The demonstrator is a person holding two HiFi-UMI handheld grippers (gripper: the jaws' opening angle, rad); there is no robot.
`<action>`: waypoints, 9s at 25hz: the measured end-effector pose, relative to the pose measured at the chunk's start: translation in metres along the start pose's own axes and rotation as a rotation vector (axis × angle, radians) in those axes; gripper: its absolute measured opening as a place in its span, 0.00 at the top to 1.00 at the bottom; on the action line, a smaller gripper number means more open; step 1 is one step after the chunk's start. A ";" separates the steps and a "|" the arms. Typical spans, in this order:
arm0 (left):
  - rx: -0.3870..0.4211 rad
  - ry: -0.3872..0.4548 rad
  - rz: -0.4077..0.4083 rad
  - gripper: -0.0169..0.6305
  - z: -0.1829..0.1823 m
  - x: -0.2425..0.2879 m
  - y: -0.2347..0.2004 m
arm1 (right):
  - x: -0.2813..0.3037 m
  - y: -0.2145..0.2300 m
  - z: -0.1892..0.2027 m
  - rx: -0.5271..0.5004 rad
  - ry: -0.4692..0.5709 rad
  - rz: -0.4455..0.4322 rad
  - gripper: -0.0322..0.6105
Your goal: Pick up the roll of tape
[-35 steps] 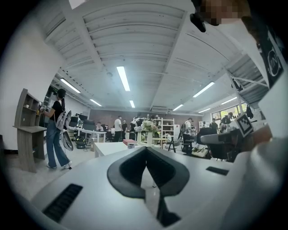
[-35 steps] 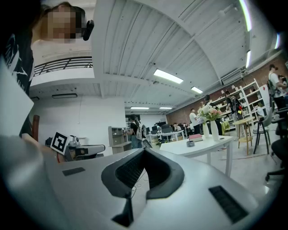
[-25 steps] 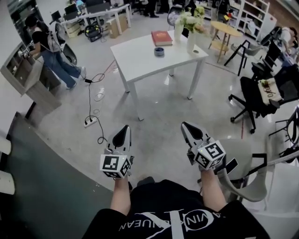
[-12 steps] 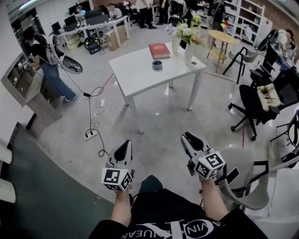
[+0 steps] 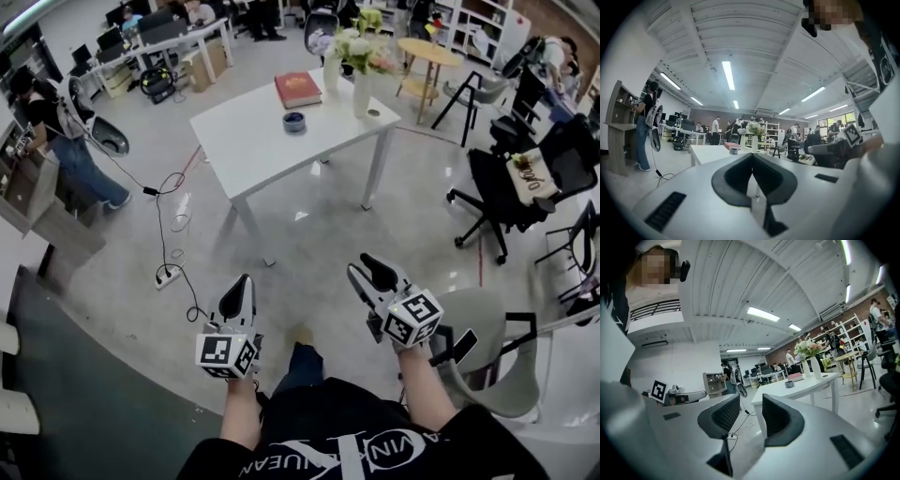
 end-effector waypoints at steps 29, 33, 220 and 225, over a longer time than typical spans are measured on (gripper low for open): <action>-0.029 -0.017 0.058 0.97 0.036 0.208 -0.140 | 0.198 0.106 0.013 0.014 0.008 0.080 0.69; -0.053 -0.037 0.053 0.97 0.048 0.220 -0.147 | 0.209 0.115 0.017 0.021 -0.008 0.085 0.69; -0.025 0.110 -0.121 0.97 0.046 0.555 -0.341 | 0.601 0.338 -0.028 0.044 -0.083 0.067 0.84; -0.022 0.118 -0.131 0.97 0.043 0.555 -0.345 | 0.604 0.337 -0.030 0.044 -0.073 0.056 0.84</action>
Point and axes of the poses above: the fingertips, and each gripper's own axes: x forward along the fingers, y to its right, z out of its underside, the point moved 10 cm from there along -x, backward along the fingers, and after that the axes turned 15 degrees about y, right-handed, at the moved point
